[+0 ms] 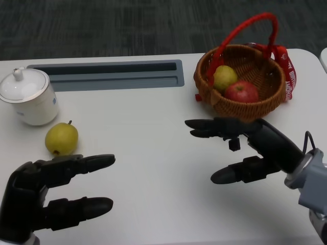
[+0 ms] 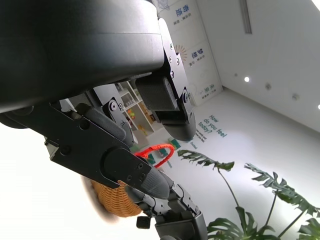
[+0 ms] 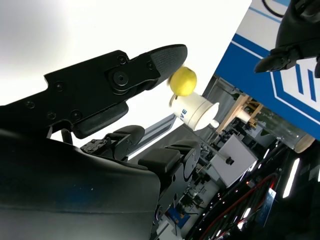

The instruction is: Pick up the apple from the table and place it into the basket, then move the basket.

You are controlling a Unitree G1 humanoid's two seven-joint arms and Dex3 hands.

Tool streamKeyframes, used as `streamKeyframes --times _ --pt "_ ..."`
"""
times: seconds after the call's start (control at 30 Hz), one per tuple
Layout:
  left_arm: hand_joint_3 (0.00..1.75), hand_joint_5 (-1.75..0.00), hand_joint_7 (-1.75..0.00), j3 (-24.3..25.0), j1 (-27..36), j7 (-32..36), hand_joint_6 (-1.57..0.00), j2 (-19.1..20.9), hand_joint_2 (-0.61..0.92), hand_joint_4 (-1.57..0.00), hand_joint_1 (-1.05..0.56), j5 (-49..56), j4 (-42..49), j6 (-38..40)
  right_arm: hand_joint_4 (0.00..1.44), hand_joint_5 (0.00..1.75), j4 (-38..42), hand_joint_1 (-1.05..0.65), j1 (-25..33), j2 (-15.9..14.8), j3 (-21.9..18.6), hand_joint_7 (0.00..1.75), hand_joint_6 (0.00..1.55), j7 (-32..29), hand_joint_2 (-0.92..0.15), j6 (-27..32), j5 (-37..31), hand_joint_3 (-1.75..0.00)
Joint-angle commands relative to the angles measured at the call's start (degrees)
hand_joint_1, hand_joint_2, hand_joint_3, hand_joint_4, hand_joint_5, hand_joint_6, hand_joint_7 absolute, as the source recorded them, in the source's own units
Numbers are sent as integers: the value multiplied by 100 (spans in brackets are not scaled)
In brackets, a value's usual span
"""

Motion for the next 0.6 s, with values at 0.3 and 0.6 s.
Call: streamKeyframes --times 0.3,0.6 --pt "0 -1 -1 176 8 32 -101 66 73 -112 -53 153 -77 79 79 2 -22 -41 332 456 -186 2 68 125 -79 -237 231 -1" --pt "0 -2 -1 218 6 29 -102 99 72 -113 -51 198 -151 159 83 1 -32 -33 467 648 -179 2 76 -343 -81 -448 -95 0"
